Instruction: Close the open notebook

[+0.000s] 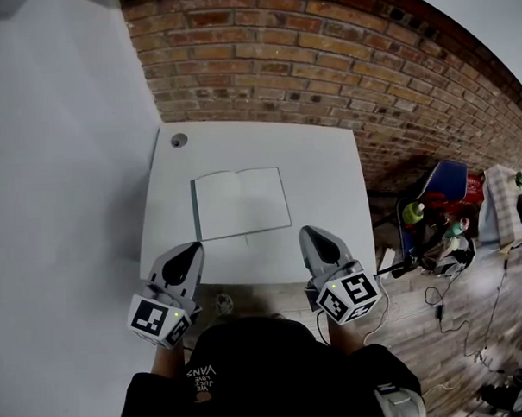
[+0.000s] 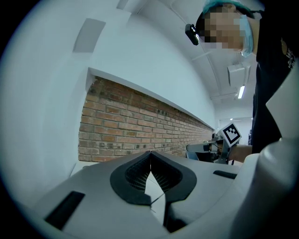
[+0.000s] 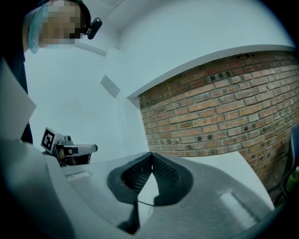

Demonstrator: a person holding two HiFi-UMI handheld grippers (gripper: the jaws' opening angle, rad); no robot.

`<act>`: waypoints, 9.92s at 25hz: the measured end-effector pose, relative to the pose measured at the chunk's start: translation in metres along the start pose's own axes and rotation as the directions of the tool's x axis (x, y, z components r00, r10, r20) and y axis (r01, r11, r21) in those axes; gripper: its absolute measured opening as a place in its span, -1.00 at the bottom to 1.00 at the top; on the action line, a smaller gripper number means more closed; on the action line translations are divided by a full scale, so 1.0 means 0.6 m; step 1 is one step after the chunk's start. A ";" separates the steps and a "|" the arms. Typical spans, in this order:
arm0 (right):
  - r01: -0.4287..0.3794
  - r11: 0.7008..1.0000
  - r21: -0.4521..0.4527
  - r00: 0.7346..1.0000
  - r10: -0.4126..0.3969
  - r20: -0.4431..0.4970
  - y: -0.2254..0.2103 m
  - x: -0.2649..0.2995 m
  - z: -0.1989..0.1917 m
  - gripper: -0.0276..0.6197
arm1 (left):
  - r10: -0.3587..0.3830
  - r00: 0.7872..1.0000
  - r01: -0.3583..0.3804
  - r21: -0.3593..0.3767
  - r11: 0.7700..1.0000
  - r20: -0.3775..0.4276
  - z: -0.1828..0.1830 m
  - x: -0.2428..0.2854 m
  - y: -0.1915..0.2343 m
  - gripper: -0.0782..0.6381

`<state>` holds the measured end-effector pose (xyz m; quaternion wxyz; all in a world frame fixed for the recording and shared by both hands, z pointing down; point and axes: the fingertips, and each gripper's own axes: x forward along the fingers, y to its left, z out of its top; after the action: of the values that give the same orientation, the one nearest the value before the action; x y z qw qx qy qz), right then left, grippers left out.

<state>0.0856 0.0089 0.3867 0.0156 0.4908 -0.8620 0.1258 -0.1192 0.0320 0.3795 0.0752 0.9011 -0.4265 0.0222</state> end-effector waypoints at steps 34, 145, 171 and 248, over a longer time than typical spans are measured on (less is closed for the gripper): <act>0.104 0.995 -0.008 0.995 -0.103 0.007 -0.024 0.140 0.001 -0.92 | -0.089 0.996 0.089 -0.021 0.996 -0.018 -0.019 0.091 0.151 -0.75; 0.090 0.981 -0.171 0.820 -0.171 -0.546 -0.234 0.311 -0.406 -0.92 | 0.103 0.765 -0.348 -0.274 0.897 -0.635 -0.451 0.214 0.307 -0.30; 0.105 0.978 -0.180 0.816 -0.188 -0.546 -0.232 0.311 -0.402 -0.92 | 0.004 0.819 -0.364 -0.515 0.776 -0.573 -0.434 0.221 0.299 -0.40; 0.126 0.982 -0.139 0.817 -0.182 -0.547 -0.245 0.303 -0.399 -0.92 | -0.210 0.943 0.033 -0.554 0.832 -0.259 -0.223 0.312 0.176 -0.72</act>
<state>0.0931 -0.1602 0.6752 0.2999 0.4996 -0.7823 0.2201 -0.0784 -0.1567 0.5435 0.3938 0.8534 -0.3394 0.0367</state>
